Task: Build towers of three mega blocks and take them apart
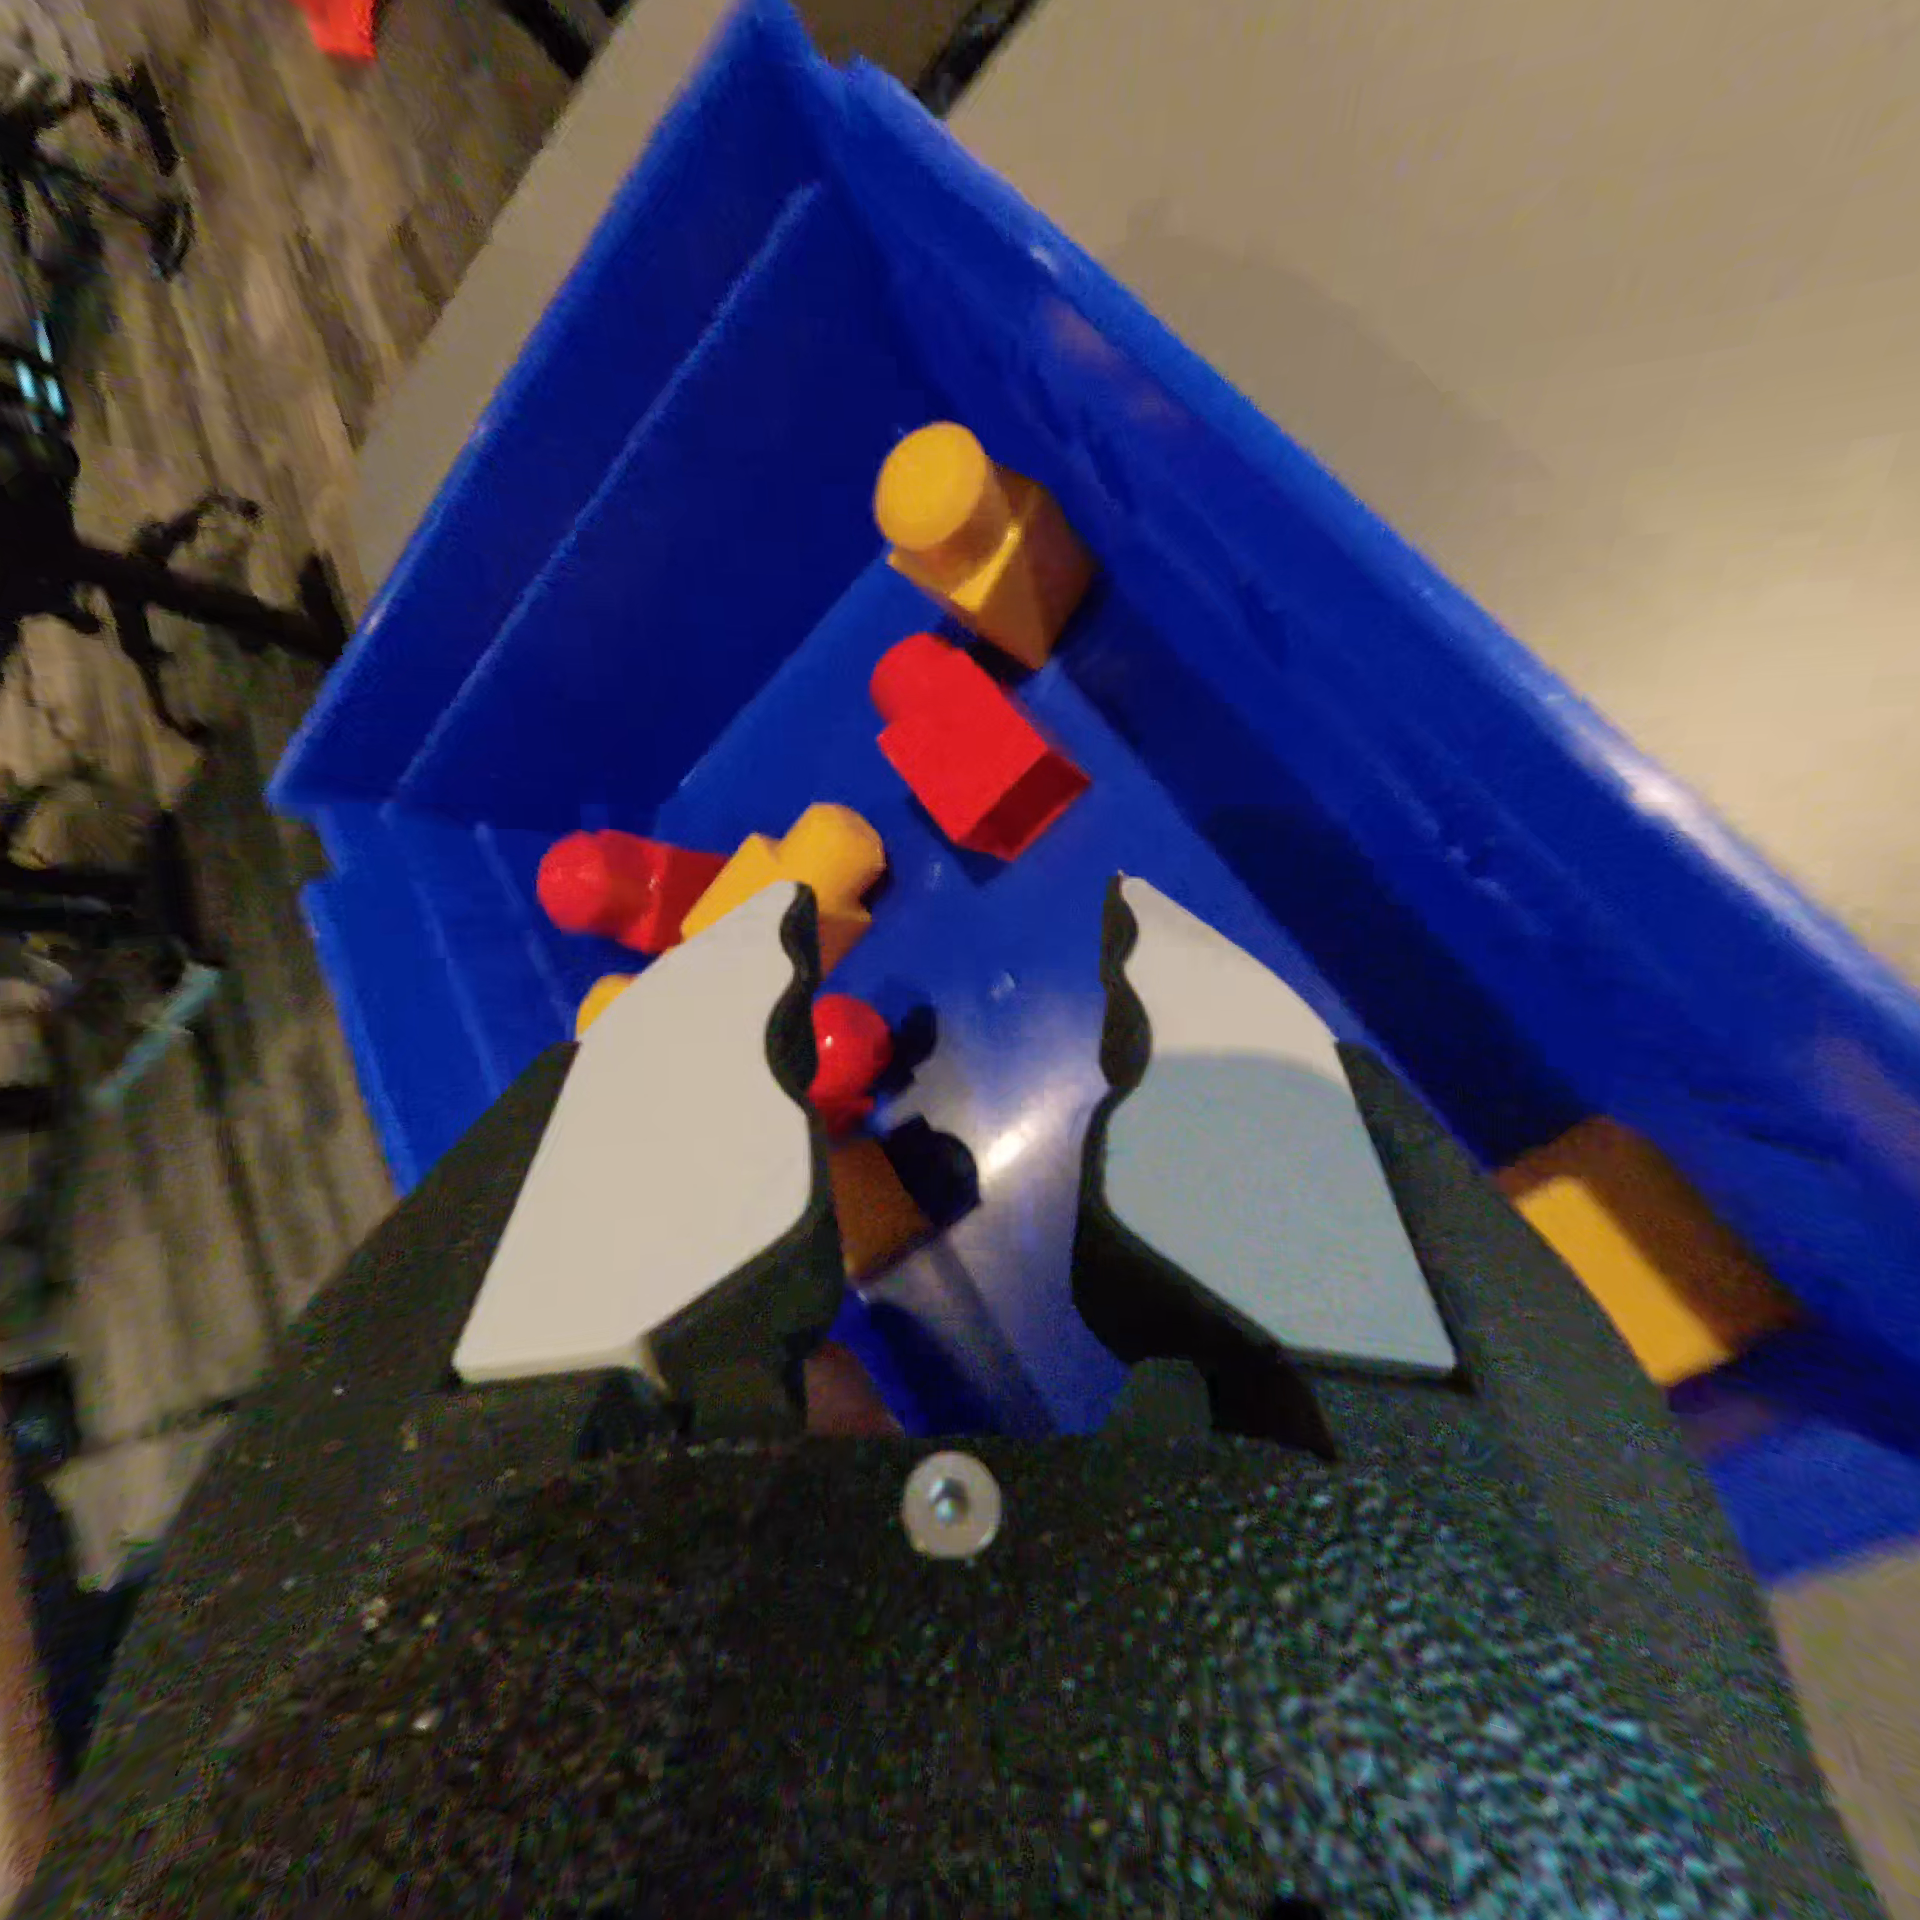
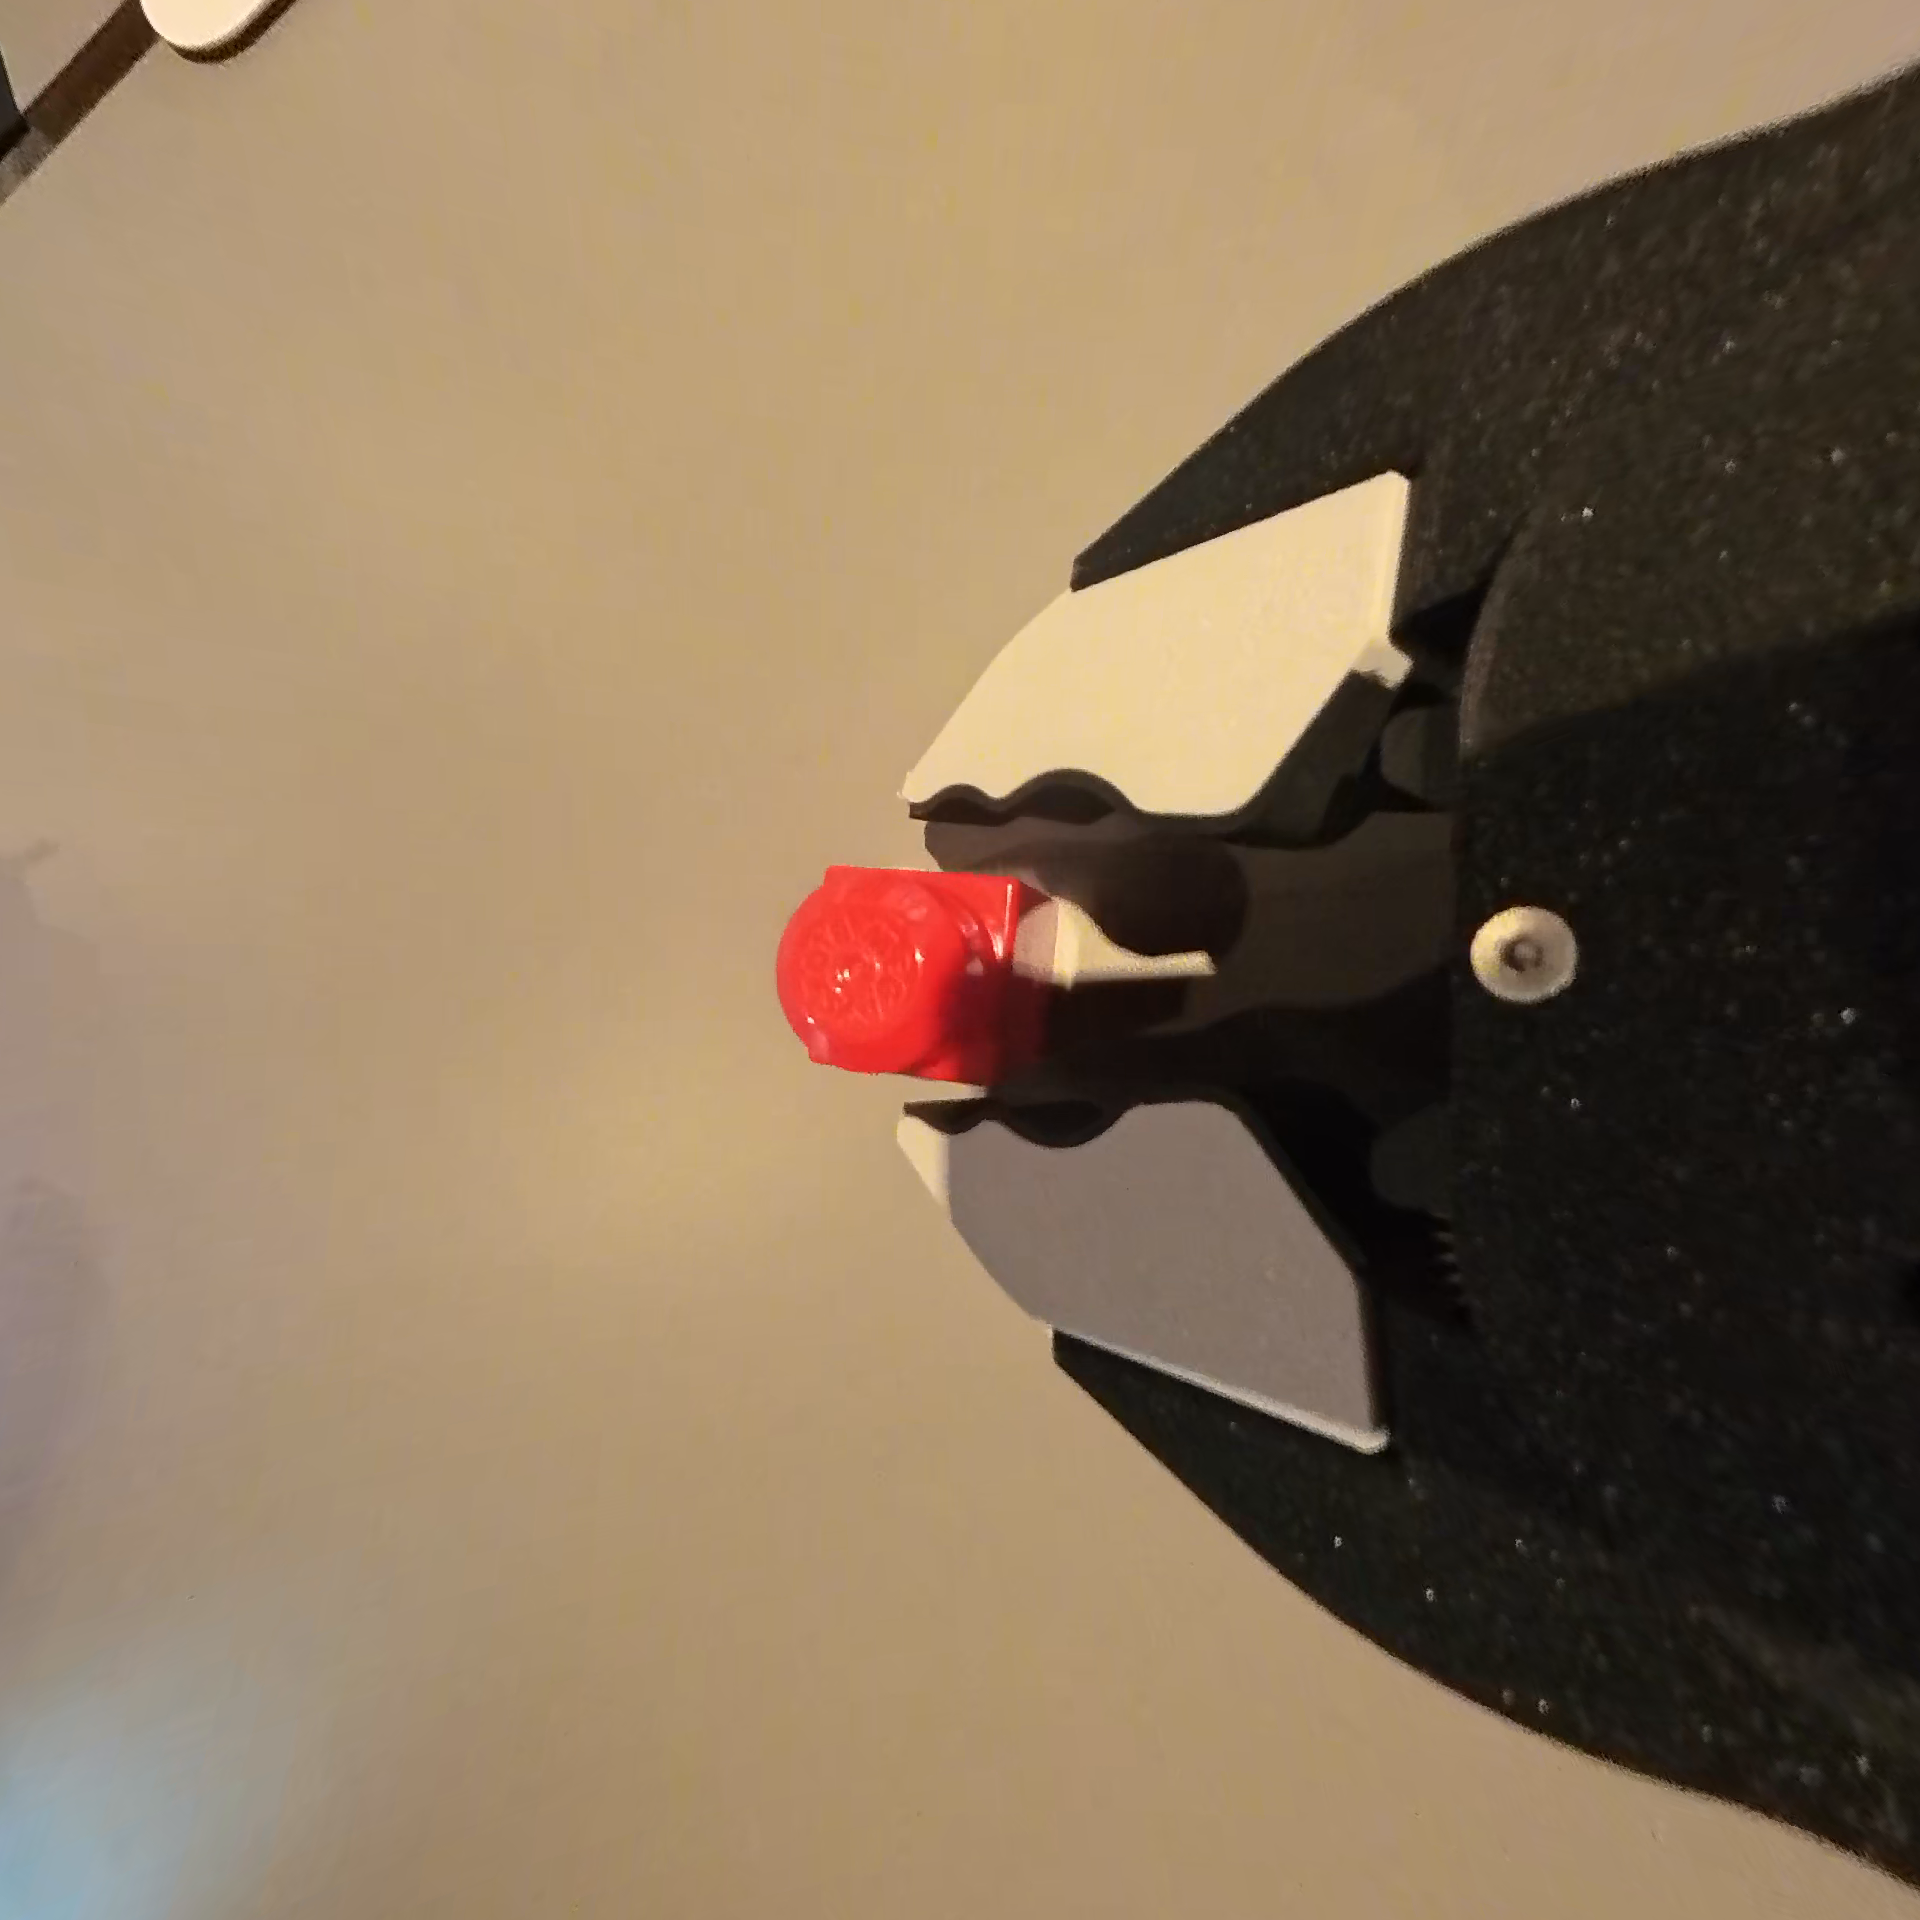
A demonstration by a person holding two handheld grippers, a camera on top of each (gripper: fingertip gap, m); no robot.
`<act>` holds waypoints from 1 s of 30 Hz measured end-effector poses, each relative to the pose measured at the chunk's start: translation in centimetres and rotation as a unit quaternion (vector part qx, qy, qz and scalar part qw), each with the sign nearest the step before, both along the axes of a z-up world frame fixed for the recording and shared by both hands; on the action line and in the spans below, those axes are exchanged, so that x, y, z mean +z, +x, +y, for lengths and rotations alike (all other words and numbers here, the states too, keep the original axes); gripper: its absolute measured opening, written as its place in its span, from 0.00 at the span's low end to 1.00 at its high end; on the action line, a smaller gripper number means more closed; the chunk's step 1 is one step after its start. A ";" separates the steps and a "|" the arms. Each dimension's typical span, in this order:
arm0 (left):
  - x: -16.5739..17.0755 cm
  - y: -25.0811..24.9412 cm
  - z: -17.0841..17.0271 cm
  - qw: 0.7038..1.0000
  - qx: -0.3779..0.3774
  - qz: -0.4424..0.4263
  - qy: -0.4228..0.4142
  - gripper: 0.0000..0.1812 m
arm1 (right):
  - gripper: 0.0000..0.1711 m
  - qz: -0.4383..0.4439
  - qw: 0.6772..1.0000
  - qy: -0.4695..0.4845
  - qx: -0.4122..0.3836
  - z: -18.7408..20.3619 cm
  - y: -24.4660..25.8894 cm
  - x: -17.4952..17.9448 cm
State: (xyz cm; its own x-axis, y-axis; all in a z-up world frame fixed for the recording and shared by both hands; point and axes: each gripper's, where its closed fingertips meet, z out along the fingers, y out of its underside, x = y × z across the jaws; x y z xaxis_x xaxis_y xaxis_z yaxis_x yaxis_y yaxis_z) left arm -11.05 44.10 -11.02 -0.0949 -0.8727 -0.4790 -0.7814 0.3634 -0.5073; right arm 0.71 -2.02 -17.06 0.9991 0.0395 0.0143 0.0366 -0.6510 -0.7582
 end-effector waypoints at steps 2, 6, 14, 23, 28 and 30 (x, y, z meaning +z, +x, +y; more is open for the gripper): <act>-2.1 1.1 0.9 0.997 -0.029 0.046 0.045 0.28 | 0.30 0.001 1.000 0.001 0.001 0.0 0.0 0.0; -4.5 2.8 2.5 0.986 -0.054 0.101 0.124 0.25 | 0.29 0.001 1.000 0.003 0.004 0.0 -0.1 0.0; -3.8 4.2 4.5 0.987 0.004 0.042 0.157 0.05 | 0.30 0.006 1.000 0.012 0.012 -0.2 -0.4 0.3; 10.2 1.3 -2.8 0.952 -0.002 -0.236 0.196 0.05 | 0.32 0.077 0.995 0.061 0.008 -0.5 0.0 2.4; 15.8 4.0 -19.6 0.848 -0.182 -0.391 0.307 0.04 | 0.32 0.123 0.983 0.137 -0.004 -0.4 0.2 5.9; 15.4 5.4 -26.0 0.806 -0.230 -0.426 0.341 0.04 | 0.32 0.165 0.970 0.176 0.003 -0.4 -0.4 7.5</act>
